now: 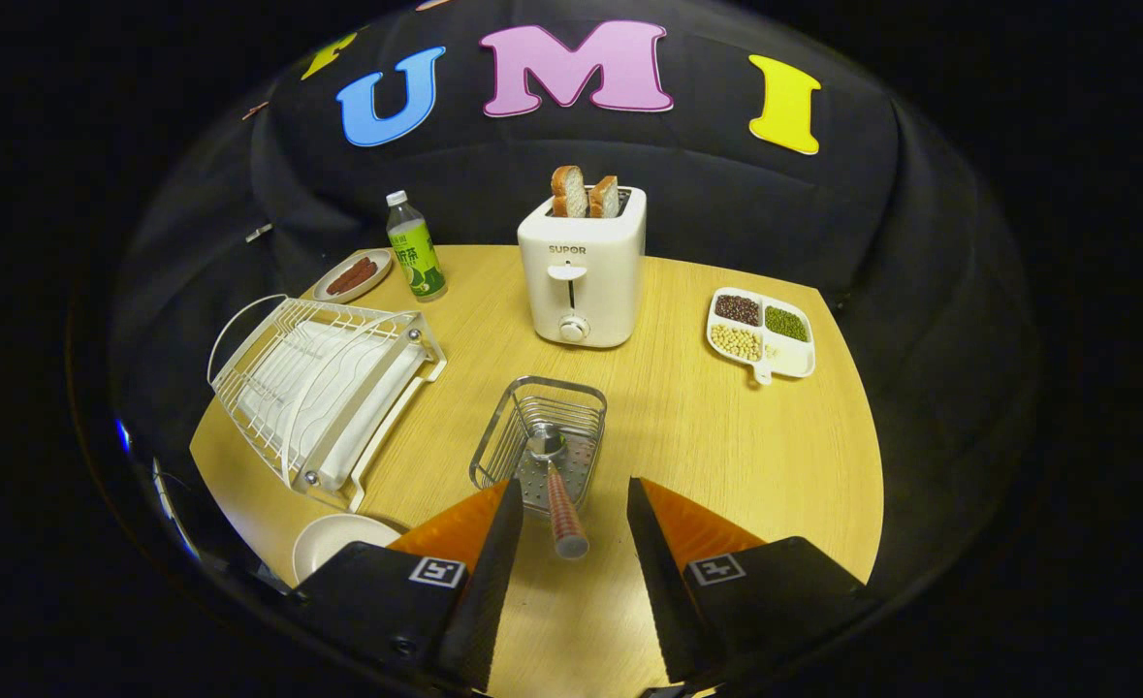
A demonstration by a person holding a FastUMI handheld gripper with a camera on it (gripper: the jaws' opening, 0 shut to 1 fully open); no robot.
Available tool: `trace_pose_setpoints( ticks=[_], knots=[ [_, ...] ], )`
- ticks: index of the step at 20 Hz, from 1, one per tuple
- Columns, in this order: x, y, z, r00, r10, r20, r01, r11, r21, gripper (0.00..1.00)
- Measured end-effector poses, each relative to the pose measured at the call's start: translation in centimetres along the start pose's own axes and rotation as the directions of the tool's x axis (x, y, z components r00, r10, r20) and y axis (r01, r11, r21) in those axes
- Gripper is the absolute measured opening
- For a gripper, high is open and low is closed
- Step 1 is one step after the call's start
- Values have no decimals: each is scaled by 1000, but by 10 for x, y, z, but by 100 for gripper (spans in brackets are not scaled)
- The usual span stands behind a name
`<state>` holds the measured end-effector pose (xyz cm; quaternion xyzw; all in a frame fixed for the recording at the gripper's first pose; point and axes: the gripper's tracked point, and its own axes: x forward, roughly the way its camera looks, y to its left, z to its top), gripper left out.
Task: Take the plate from the dish rack, then take the spoon from the basket and place it into the plate.
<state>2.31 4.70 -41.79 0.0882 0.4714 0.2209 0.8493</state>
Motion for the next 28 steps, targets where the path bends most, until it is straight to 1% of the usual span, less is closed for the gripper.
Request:
trace_pose_setpoints(
  ticks=[2,3,4,5,6,7,9,13,17,21,23,25,28],
  knots=[
    [7,5,-7,999,15,-29,-15,1000,3,56],
    [8,5,-12,998,11,-55,-11,1000,4,46],
    [9,5,-17,997,14,-73,-13,1000,14,41],
    [7,11,-17,996,40,-74,-37,998,47,23],
    [7,14,-16,997,41,-72,-36,997,65,23],
    [7,14,-14,997,33,-66,-29,997,66,17],
    [4,12,-12,999,6,-51,-3,999,53,13],
    [-18,18,3,1000,1,12,-1,998,70,13],
    [-58,30,28,995,7,104,-16,995,94,13],
    [-107,62,47,979,52,195,-71,993,92,13],
    [-130,84,47,972,89,218,-109,991,79,13],
    [-146,105,35,968,127,214,-143,988,59,13],
    [-157,130,0,975,143,168,-150,988,27,13]
  ],
)
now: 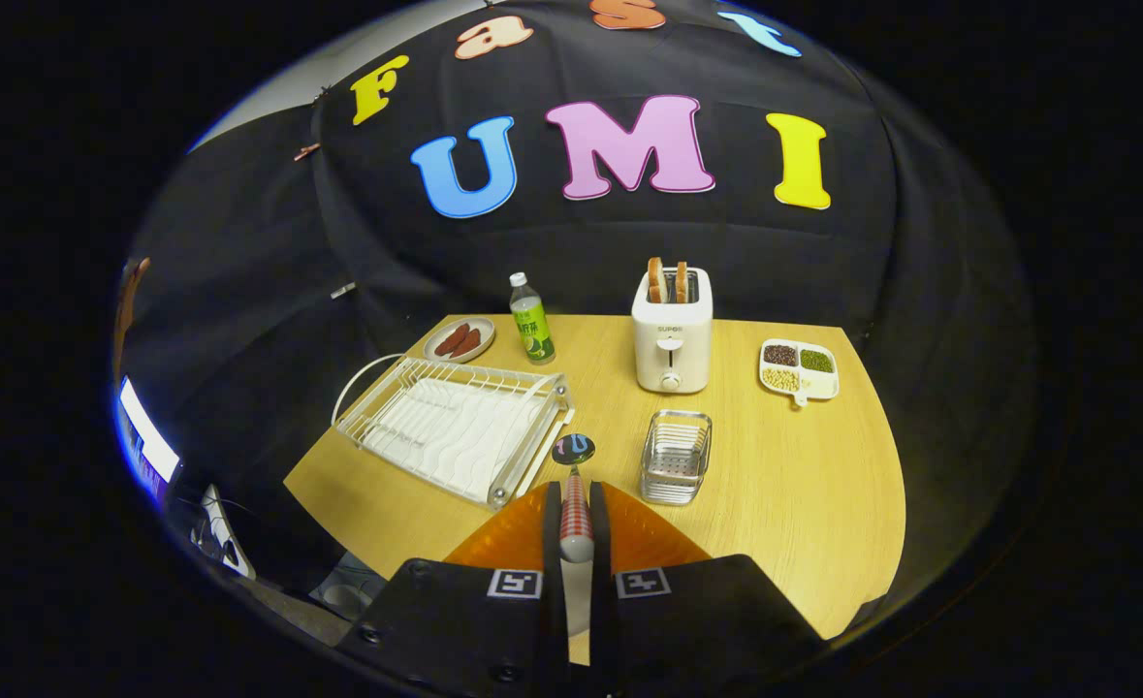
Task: Take the plate from the dish rack, then take the spoon from the basket and place it into the plate.
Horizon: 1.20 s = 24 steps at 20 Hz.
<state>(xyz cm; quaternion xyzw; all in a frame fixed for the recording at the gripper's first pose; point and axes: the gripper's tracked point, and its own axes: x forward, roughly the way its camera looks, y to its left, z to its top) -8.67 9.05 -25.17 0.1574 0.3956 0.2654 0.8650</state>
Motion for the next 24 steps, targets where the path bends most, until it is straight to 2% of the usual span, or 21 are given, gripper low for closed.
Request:
trace_pose_setpoints(
  ticks=[5,8,16,24],
  knots=[
    [15,28,-78,992,-2,-122,2,1000,0,13],
    [32,35,-109,985,-20,-170,18,1000,-13,13],
    [60,45,-142,975,-10,-224,0,999,-42,13],
    [64,34,-196,932,-29,-361,1,997,-77,14]
  ],
)
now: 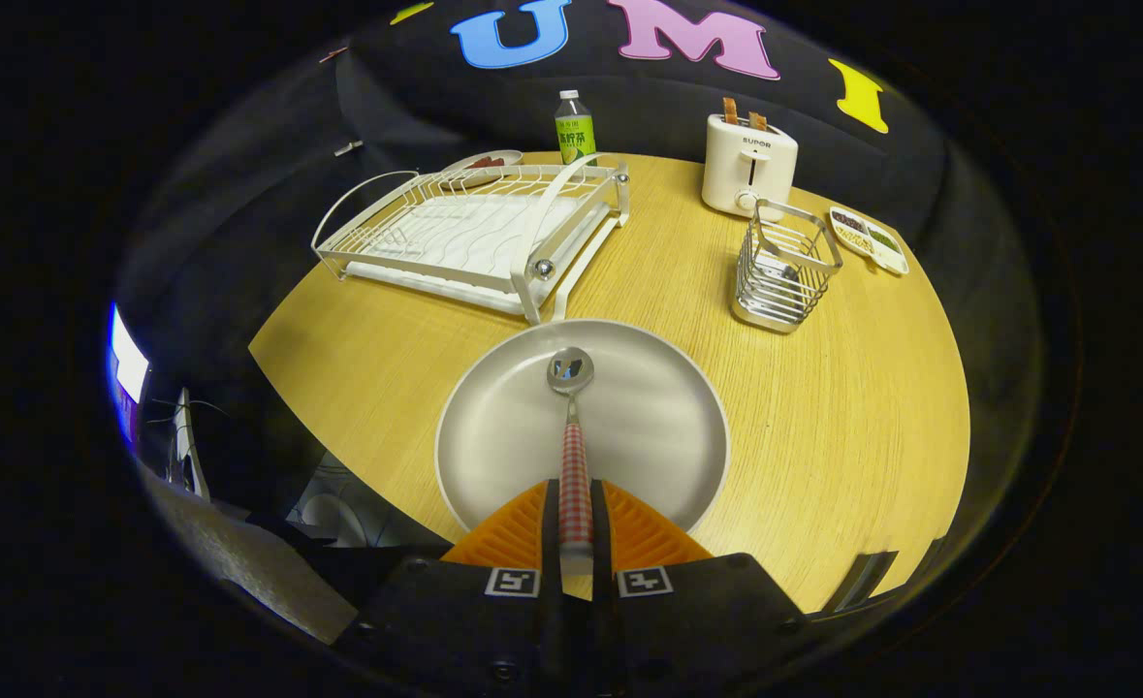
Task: Take the plate from the dish rack, then take the spoon from the basket and place it into the plate.
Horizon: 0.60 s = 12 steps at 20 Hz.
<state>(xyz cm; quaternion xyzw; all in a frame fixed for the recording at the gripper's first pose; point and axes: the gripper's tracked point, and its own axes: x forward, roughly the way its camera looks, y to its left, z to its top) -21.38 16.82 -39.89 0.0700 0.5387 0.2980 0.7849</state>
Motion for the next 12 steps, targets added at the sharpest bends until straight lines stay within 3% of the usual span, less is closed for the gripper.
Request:
trace_pose_setpoints(
  ticks=[5,7,10,11,12],
  knots=[
    [7,-10,-13,998,-43,-38,43,999,9,17],
    [7,-14,-10,998,-64,-28,64,998,16,24],
    [6,-16,-3,997,-70,-13,70,997,30,51],
    [7,-16,0,998,-69,-9,69,997,32,70],
    [6,-17,0,998,-70,-4,70,997,33,80]
  ],
)
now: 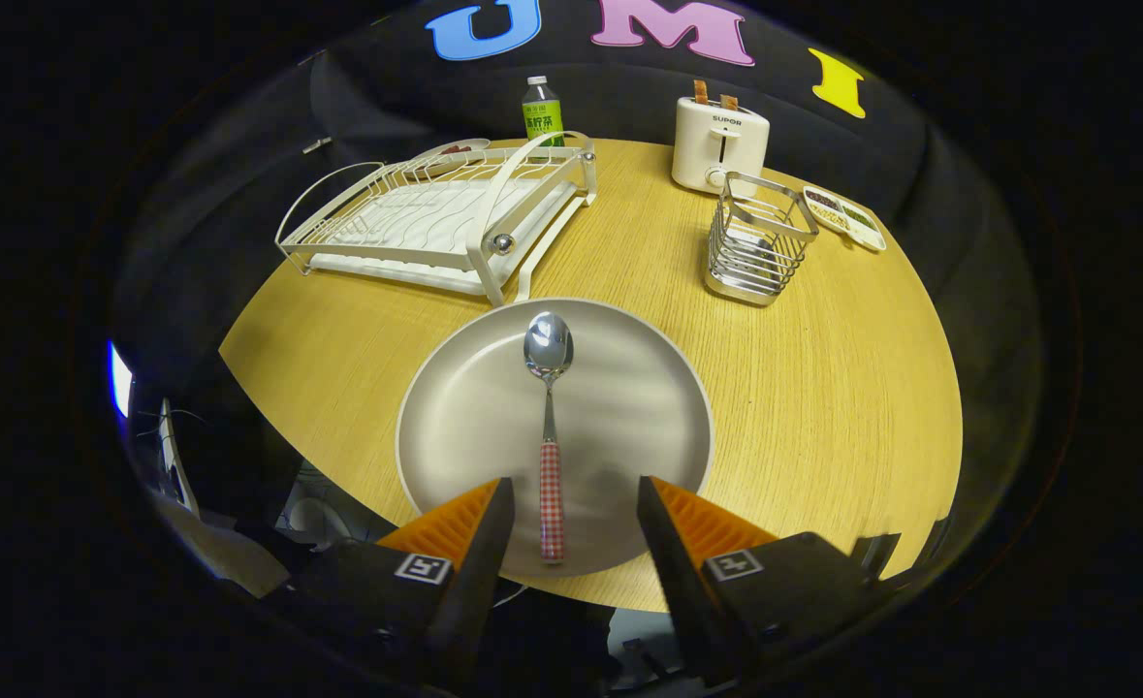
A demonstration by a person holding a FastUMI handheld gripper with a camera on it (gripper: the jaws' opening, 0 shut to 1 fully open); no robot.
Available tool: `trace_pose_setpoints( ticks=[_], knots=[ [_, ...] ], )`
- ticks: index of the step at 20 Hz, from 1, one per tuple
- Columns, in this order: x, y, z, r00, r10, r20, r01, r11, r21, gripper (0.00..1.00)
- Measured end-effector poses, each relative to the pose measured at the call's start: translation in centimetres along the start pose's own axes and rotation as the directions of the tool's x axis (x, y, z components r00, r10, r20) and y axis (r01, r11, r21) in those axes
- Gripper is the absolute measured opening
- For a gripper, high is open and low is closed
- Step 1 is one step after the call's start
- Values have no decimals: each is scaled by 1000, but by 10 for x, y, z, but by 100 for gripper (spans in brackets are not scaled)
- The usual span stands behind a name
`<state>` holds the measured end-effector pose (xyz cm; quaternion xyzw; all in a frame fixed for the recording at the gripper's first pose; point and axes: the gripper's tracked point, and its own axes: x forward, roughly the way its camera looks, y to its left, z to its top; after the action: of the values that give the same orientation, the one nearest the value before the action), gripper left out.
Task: Take the plate from the dish rack, then take the spoon from the basket and place it into the plate.
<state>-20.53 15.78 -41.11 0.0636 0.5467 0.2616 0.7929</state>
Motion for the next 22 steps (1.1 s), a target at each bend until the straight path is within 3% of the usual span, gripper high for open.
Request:
trace_pose_setpoints(
  ticks=[1,6,11,15,19,22],
  knots=[
    [-1,0,3,1000,1,8,-1,1000,1,91],
    [-16,-3,25,997,-6,83,3,999,33,93],
    [-63,-22,101,962,-43,268,33,999,44,93],
    [-122,-45,176,895,-72,440,73,997,16,93],
    [-199,-59,247,788,-61,613,77,997,0,92],
    [-252,-69,274,717,-40,696,77,997,-22,93]
  ],
)
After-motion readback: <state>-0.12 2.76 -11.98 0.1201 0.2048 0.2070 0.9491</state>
